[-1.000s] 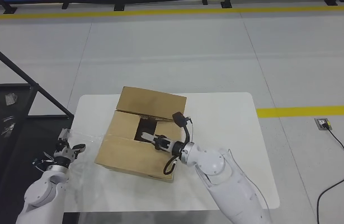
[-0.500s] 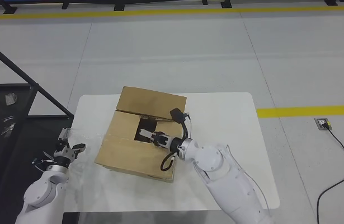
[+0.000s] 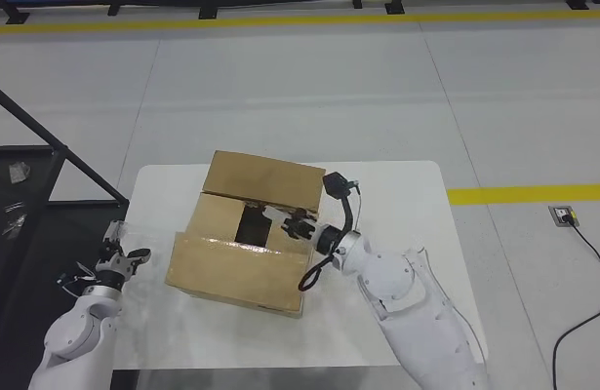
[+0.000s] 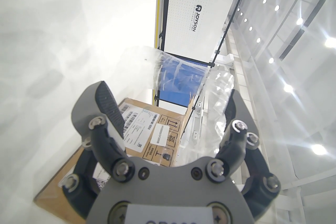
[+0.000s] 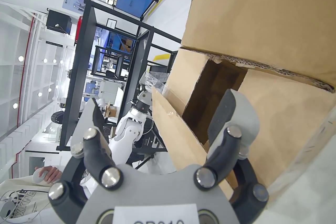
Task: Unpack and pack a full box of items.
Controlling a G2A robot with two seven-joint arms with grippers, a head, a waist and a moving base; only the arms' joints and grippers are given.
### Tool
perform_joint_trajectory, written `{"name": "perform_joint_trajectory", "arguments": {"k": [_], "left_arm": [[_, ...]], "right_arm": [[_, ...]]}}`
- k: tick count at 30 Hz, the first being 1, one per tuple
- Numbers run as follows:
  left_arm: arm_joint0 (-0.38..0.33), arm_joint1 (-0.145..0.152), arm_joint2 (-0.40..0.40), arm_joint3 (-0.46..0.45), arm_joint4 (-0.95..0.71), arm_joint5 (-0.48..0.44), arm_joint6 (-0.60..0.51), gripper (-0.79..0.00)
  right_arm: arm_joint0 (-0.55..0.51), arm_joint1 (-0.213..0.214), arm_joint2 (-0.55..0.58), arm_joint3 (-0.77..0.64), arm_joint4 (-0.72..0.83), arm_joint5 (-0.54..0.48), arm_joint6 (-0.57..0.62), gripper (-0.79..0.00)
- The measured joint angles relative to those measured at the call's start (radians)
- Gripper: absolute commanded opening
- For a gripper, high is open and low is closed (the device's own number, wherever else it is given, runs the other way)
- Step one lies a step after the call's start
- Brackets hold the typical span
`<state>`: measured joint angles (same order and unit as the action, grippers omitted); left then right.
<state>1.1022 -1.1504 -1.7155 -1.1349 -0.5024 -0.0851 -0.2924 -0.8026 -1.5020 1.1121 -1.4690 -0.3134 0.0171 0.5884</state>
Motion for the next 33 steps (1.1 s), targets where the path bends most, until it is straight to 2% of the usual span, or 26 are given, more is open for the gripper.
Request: {"name": "perform_joint_trajectory", "arguments": {"k": [3,6,16,18,24,28,33], "left_arm": [[-0.004,-0.002,0.008,0.004,0.001,0.000,0.004,0.000],[-0.008,-0.003,0.016,0.006,0.005,0.000,0.007,0.000],[-0.012,-0.004,0.018,0.009,0.009,0.002,0.015,0.000],[-0.012,-0.004,0.019,0.009,0.012,0.002,0.016,0.000],[-0.017,-0.006,0.026,0.012,0.016,0.007,0.024,0.000],[-0.019,-0.007,0.030,0.011,0.020,0.009,0.026,0.000],[-0.019,-0.007,0.031,0.010,0.021,0.009,0.022,0.000]], "right_arm": [[-0.007,0.000,-0.003,0.010,-0.007,0.004,-0.021,0.000],[0.029,-0.005,0.013,0.090,0.012,0.011,-0.066,0.000],[0.256,-0.032,0.026,0.565,0.017,-0.111,-0.346,0.000],[0.291,-0.040,0.016,0.638,0.030,-0.143,-0.356,0.000],[0.381,-0.072,-0.011,0.833,0.127,-0.290,-0.315,0.000],[0.415,-0.087,0.006,0.923,0.262,-0.462,-0.211,0.000],[0.429,-0.083,0.047,0.966,0.398,-0.629,-0.071,0.000]]}}
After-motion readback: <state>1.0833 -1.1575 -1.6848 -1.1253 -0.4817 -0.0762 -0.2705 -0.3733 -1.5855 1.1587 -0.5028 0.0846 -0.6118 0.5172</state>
